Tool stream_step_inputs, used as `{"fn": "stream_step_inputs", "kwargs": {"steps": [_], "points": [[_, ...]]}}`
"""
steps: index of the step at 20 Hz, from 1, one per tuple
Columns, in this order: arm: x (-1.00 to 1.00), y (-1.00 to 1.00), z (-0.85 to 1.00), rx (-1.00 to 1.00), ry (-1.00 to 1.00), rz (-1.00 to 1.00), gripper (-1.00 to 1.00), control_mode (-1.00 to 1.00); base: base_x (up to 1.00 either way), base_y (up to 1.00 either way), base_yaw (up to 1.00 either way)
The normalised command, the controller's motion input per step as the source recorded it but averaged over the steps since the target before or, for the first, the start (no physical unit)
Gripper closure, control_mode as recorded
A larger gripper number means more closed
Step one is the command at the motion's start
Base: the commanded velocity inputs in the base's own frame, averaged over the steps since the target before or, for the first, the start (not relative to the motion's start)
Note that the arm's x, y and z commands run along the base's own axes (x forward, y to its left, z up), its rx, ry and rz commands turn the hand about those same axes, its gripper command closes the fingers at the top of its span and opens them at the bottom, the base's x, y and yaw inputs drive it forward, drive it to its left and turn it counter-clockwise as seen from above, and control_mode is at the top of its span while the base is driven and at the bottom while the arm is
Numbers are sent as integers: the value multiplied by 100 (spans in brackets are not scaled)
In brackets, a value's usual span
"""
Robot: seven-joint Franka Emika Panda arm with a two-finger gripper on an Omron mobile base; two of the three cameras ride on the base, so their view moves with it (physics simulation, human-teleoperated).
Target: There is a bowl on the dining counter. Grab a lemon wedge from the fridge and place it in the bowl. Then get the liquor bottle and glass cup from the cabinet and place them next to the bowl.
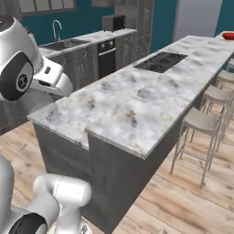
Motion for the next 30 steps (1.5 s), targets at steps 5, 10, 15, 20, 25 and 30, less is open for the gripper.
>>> {"fn": "stream_step_inputs", "kwargs": {"steps": [5,10,15,20,25,30], "points": [[0,0,0,0,0,0,100,100,-42,-100,-33],[0,0,0,0,0,0,100,100,12,-100,-7],[0,0,0,0,0,0,100,100,55,-100,13],[0,0,0,0,0,0,100,100,75,-100,26],[0,0,0,0,0,0,100,100,86,-100,29],[0,0,0,0,0,0,100,100,81,-100,27]]}}
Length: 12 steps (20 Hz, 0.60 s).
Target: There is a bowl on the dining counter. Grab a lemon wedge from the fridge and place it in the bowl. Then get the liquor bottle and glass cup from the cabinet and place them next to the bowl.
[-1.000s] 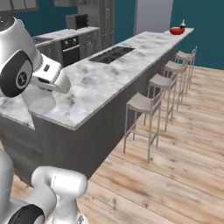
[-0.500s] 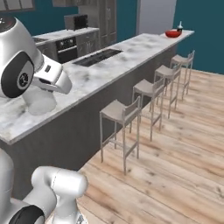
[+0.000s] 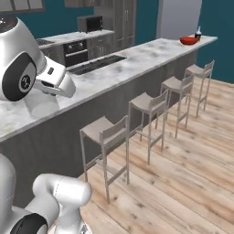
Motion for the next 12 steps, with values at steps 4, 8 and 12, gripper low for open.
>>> {"fn": "stream_step_inputs", "kwargs": {"steps": [4,8,12], "points": [[0,0,0,0,0,0,100,100,79,-100,27],[0,0,0,0,0,0,100,100,80,-100,26],[0,0,0,0,0,0,100,100,83,-100,26]]}}
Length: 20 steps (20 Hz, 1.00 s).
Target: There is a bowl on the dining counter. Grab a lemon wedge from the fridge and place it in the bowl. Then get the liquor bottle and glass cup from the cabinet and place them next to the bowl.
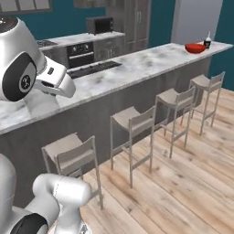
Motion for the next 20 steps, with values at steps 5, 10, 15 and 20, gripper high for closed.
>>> {"fn": "stream_step_inputs", "kwargs": {"steps": [5,10,15,20], "points": [[0,0,0,0,0,0,100,100,83,-100,26],[0,0,0,0,0,0,100,100,79,-100,26],[0,0,0,0,0,0,100,100,73,-100,26],[0,0,0,0,0,0,100,100,61,-100,27]]}}
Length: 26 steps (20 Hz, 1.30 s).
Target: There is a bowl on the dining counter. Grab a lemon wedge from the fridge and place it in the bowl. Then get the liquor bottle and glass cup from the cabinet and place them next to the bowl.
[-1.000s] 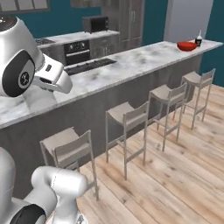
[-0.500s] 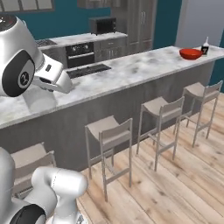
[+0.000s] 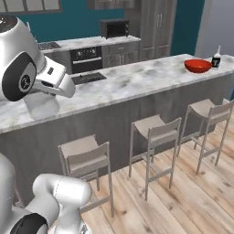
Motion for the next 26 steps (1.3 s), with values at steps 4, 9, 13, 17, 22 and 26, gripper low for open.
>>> {"fn": "stream_step_inputs", "kwargs": {"steps": [4,9,13,17,22,26], "points": [[0,0,0,0,0,0,100,100,60,-100,29],[0,0,0,0,0,0,100,100,59,-100,29],[0,0,0,0,0,0,100,100,56,-100,28],[0,0,0,0,0,0,100,100,58,-100,29],[0,0,0,0,0,0,100,100,60,-100,29],[0,0,0,0,0,0,100,100,59,-100,31]]}}
